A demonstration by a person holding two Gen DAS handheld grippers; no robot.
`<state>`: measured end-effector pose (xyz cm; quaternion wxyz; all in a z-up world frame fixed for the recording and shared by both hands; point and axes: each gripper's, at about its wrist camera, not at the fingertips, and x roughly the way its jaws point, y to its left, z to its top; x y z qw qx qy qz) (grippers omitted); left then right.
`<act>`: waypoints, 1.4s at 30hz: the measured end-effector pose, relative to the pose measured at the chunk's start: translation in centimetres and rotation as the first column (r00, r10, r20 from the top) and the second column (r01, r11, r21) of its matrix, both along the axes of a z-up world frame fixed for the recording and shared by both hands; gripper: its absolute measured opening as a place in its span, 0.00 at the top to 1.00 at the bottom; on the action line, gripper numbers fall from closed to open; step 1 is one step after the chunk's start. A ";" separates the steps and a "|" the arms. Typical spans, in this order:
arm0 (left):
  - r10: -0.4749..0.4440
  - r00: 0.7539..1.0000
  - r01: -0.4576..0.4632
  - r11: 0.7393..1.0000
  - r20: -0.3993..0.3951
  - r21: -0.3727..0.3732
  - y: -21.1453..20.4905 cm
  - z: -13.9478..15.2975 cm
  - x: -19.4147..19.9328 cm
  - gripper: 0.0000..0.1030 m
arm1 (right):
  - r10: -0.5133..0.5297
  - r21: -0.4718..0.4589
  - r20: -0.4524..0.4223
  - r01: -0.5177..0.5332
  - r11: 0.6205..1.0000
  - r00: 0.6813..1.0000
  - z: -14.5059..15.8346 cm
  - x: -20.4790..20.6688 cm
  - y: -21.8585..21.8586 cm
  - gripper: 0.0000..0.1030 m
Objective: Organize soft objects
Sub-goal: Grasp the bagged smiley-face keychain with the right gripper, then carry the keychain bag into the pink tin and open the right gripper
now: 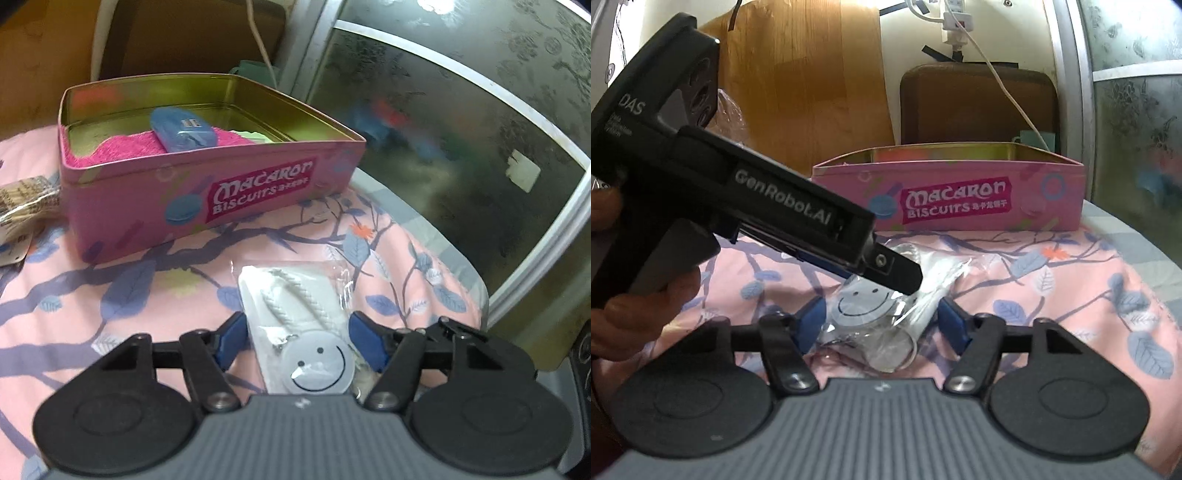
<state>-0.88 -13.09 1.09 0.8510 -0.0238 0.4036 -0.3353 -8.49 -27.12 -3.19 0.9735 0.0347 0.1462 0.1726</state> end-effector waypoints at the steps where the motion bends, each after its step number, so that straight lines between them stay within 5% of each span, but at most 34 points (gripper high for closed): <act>1: 0.010 1.000 -0.010 1.000 -0.004 -0.005 0.1 0.2 0.1 0.44 | -0.001 0.006 0.004 0.001 1.000 1.000 0.0 0.1 -0.1 0.36; 9: 0.055 0.986 -0.045 0.996 0.155 -0.073 0.9 6.1 0.5 0.46 | -0.029 0.034 0.147 0.024 0.999 0.989 2.6 0.3 0.1 0.42; 16: 0.148 0.959 -0.134 0.988 0.243 -0.076 1.4 9.8 4.6 0.43 | -0.012 0.088 0.221 -0.008 0.996 0.975 7.0 5.5 0.4 0.44; 18: 0.185 0.947 -0.174 0.983 0.263 -0.064 1.7 10.4 6.4 0.41 | -0.007 0.110 0.220 -0.017 0.994 0.975 8.0 7.8 0.6 0.44; 21: 0.253 0.921 -0.261 0.965 0.297 -0.011 1.4 9.9 10.1 0.20 | -0.014 0.150 0.202 -0.017 0.989 0.979 9.1 12.4 1.4 0.41; 24: 0.347 0.900 -0.379 0.922 0.265 0.078 1.5 7.8 13.3 0.26 | -0.023 0.085 0.126 0.012 0.996 0.992 8.9 17.4 3.5 0.37; 26: 0.376 0.900 -0.394 0.918 0.219 0.043 2.6 7.1 13.3 0.24 | -0.063 0.067 0.084 0.057 0.996 0.994 8.4 18.7 3.7 0.37; 29: 0.385 0.891 -0.400 0.917 0.242 0.012 3.4 6.8 12.1 0.23 | -0.046 0.155 0.113 0.028 0.987 0.993 7.8 16.5 1.7 0.36; 42: 0.367 0.879 -0.395 0.918 0.306 0.035 2.9 6.8 4.6 0.21 | -0.140 0.225 0.156 0.103 0.969 0.978 6.0 8.0 0.9 0.36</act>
